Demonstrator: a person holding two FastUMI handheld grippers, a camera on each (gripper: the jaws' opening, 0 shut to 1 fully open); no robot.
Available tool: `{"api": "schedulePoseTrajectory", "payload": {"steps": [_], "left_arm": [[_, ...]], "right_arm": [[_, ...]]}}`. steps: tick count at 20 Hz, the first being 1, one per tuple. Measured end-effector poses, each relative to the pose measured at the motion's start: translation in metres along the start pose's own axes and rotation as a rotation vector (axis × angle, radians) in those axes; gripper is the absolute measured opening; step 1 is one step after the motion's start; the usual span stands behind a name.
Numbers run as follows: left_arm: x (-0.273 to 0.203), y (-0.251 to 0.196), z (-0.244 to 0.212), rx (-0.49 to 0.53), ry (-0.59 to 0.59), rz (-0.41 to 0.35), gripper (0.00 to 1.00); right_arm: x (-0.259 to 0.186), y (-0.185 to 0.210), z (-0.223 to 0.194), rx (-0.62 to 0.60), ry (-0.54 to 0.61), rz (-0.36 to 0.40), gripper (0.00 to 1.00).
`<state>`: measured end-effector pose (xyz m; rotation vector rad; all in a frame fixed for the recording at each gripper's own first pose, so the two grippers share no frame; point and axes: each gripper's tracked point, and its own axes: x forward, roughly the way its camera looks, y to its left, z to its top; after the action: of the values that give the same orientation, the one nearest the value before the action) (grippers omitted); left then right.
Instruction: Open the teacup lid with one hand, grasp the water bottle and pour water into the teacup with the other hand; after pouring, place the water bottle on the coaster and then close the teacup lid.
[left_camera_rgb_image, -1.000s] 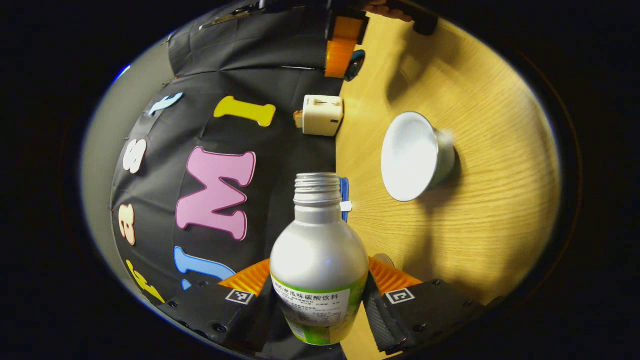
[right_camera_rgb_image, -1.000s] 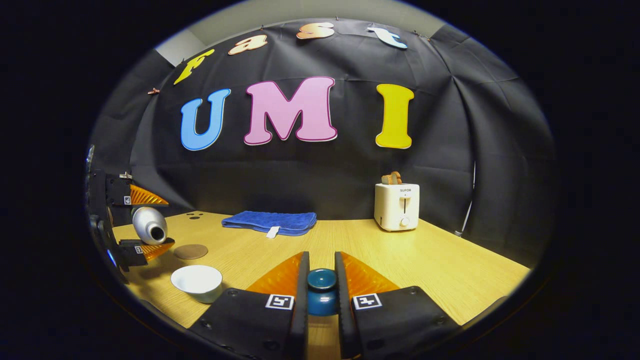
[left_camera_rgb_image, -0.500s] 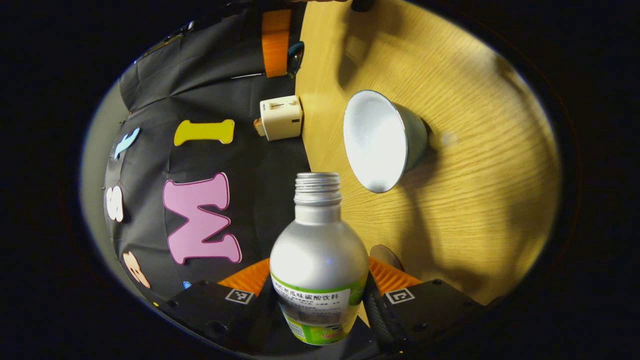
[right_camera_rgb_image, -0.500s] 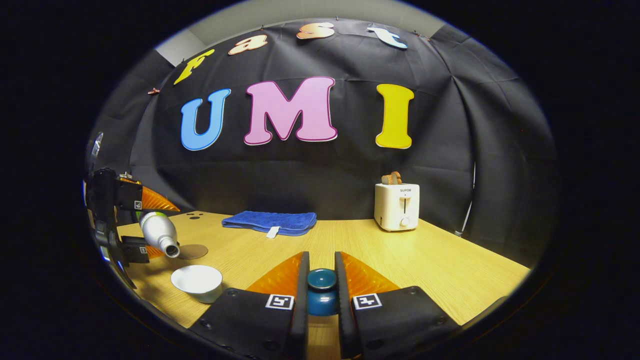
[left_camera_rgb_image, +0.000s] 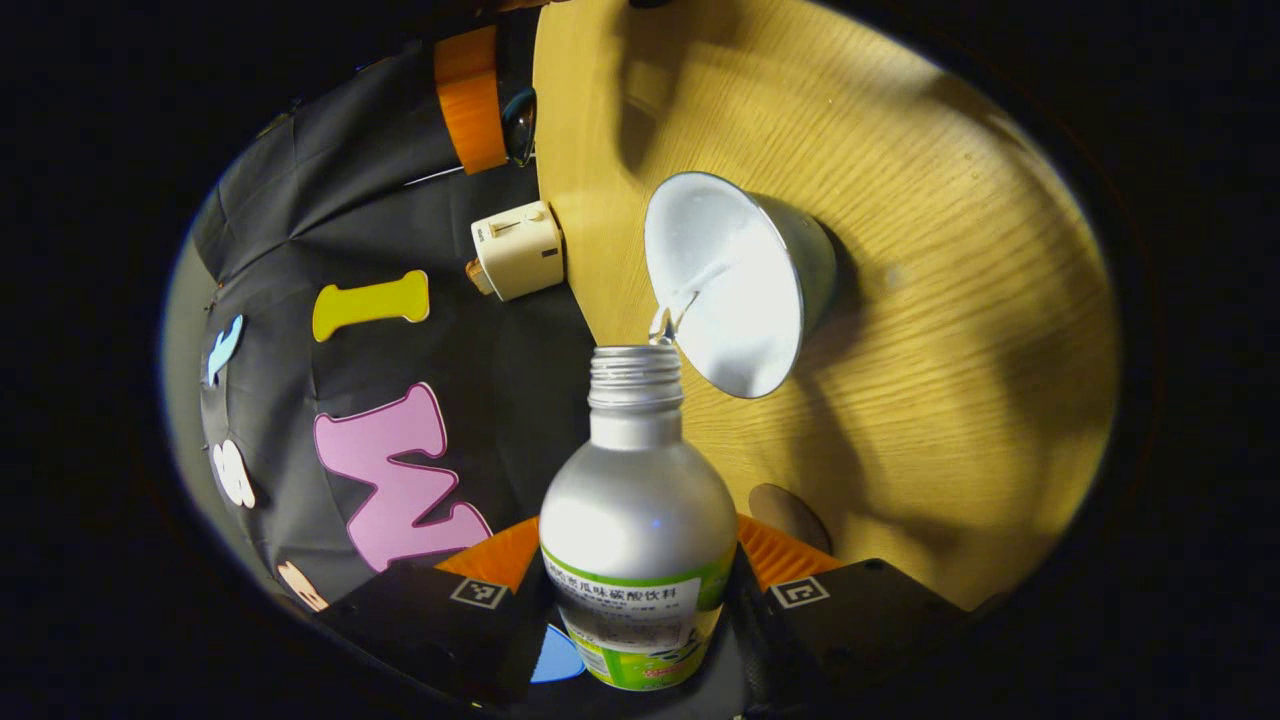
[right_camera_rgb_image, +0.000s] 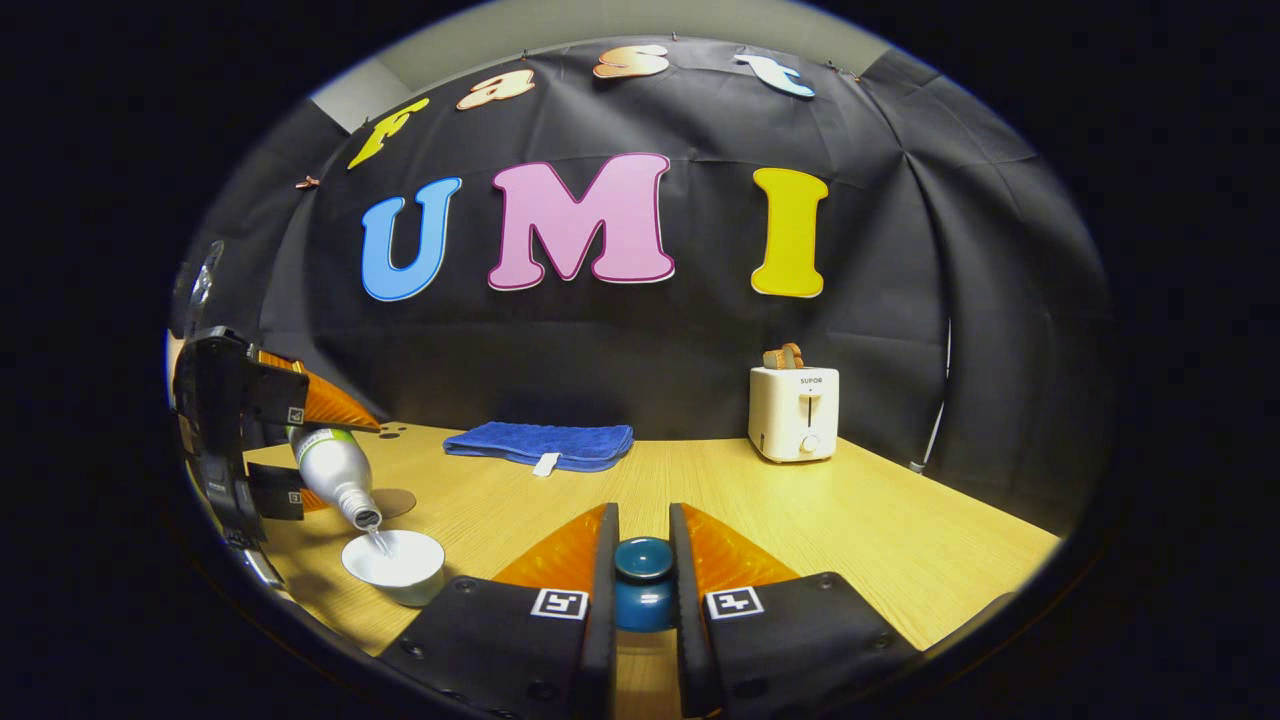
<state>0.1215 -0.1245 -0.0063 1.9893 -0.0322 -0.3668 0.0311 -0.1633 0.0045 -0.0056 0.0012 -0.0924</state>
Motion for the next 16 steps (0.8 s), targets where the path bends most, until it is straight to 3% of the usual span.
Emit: {"api": "schedulePoseTrajectory", "payload": {"steps": [16], "left_arm": [[-0.011, 0.030, -0.023, 0.102, 0.056, 0.017, 0.81]], "right_arm": [[0.000, -0.001, 0.000, 0.000, 0.000, 0.001, 0.28]]}}
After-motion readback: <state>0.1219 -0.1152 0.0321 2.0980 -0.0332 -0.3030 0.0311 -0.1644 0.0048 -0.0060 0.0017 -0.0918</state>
